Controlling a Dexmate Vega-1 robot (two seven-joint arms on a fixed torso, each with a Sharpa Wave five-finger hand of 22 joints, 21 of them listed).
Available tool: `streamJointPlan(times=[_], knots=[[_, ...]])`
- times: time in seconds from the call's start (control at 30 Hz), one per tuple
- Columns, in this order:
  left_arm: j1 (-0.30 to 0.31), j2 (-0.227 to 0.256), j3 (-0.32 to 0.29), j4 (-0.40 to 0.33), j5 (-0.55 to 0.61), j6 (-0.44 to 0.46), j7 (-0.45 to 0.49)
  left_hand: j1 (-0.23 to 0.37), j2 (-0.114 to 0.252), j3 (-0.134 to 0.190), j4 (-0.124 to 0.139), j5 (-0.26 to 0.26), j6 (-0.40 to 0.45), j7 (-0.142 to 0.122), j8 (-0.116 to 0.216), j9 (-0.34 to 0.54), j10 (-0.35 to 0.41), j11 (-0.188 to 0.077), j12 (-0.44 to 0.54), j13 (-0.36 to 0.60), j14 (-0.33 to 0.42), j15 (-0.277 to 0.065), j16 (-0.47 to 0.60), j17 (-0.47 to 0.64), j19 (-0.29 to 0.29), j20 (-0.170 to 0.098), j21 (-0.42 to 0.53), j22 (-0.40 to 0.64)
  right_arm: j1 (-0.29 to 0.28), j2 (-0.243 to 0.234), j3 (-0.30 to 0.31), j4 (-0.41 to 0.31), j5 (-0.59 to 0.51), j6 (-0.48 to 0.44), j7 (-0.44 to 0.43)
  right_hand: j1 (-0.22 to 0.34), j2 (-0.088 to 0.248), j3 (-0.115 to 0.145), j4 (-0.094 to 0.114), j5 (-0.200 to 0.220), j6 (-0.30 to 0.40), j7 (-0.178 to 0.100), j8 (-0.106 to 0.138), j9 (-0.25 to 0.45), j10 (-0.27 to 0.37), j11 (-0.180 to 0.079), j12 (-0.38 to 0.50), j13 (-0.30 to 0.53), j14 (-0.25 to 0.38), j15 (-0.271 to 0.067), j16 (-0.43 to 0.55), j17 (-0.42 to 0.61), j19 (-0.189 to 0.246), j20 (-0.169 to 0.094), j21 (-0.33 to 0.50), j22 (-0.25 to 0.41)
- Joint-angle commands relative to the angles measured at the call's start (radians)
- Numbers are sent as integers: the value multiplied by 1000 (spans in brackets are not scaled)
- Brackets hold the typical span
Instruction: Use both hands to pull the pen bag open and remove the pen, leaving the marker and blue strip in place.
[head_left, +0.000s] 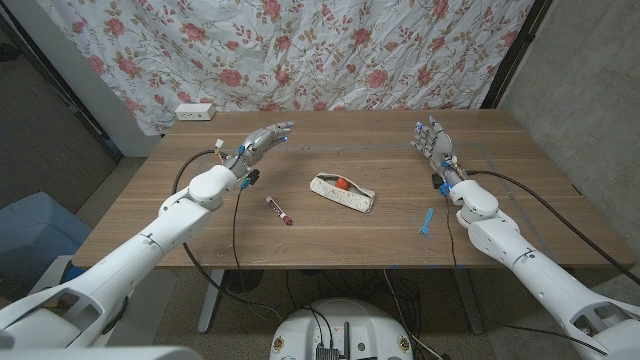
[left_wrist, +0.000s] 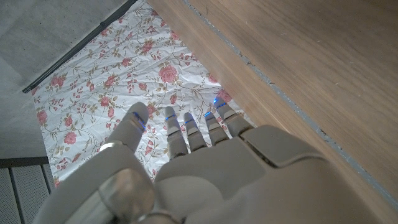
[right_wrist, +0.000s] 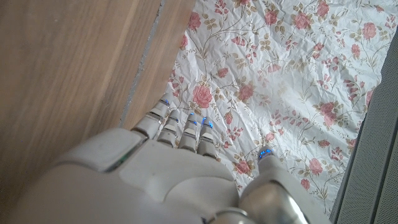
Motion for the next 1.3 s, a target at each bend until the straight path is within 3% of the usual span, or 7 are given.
streamJointPlan(times=[0.03, 0.5, 0.9, 1.3], knots=[[4, 63, 13, -109, 111, 87, 40, 33, -6, 3, -6, 1, 31, 1, 9, 4, 24, -5, 6, 3, 21, -77, 6, 1, 17, -5, 7, 2, 16, 4, -3, 33, 8, 19, 31, 2, 8, 3, -6, 2, 13, -1, 3, 6, 13, -1, 4, 3, 8, -6, -4, -1, 5, -3, 5, 3], [-28, 121, 42, -199, 264, 180, 43, 189, -64, 0, -9, 3, 155, -9, 17, 3, 112, -29, 5, 2, 87, -89, 6, 2, 65, -8, 4, 2, 6, 11, -5, 31, 11, 30, 31, 5, 13, 4, -10, 2, 21, -6, 3, 6, 14, -4, 4, 3, 8, -6, -4, -2, 5, -4, 5, 3], [-91, 192, 104, -269, 458, 258, -45, 240, -85, -7, -7, 3, 186, -10, 13, 4, 131, -32, 0, 2, 105, -92, 5, 2, 80, -8, 3, 2, 9, 12, -8, 28, 6, 16, 20, 4, 17, 4, -12, 0, 28, -5, 3, 6, 17, -1, 4, 3, 9, -7, -4, -3, 6, -6, 6, 2], [-118, 199, 144, -317, 649, 281, -63, 326, -113, -29, -3, 2, 277, -4, 16, 4, 184, -40, 1, 2, 139, -99, 6, 2, 112, -5, 6, 4, 13, 16, -12, 37, 5, 17, 21, 10, 26, 7, -19, 0, 52, -25, 7, 6, 21, -3, 4, 3, 10, -11, -4, -5, 6, -9, 6, 2]])
